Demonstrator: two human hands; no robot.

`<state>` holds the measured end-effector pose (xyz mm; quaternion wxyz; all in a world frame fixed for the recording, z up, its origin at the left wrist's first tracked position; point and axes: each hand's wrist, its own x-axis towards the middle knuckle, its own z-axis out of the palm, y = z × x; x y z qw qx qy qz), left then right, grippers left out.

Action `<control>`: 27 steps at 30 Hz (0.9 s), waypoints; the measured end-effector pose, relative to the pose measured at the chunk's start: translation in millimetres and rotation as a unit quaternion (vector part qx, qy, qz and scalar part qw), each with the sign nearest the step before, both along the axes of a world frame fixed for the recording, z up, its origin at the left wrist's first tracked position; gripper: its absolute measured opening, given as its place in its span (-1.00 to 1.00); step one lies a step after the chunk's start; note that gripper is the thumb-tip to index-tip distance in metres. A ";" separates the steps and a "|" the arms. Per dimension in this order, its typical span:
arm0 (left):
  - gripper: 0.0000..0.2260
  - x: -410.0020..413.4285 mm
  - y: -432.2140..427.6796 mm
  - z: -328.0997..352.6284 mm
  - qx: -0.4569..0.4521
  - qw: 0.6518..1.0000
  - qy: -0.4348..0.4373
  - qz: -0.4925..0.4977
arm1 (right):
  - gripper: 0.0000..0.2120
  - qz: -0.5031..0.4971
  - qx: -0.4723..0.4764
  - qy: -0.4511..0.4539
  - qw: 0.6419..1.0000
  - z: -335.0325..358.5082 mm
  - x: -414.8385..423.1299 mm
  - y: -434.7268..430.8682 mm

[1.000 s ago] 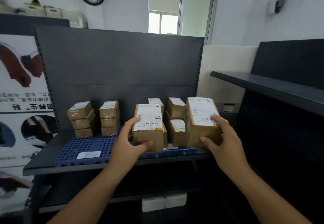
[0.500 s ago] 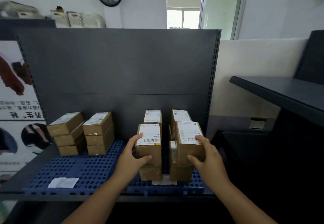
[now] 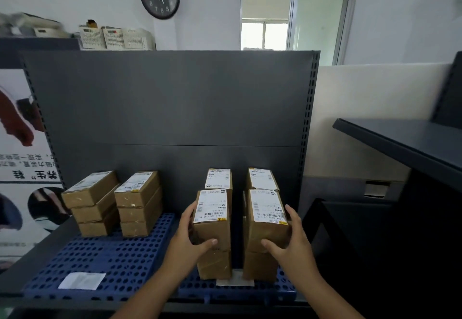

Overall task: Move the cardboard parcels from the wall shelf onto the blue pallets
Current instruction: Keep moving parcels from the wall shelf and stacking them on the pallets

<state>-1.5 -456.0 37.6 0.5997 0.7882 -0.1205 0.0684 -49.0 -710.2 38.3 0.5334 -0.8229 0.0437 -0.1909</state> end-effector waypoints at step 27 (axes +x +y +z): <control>-0.14 17.4 -8.6 -15.4 0.008 0.999 -0.004 -0.032 | -0.03 0.047 0.015 0.026 0.998 -4.0 20.9 13.9</control>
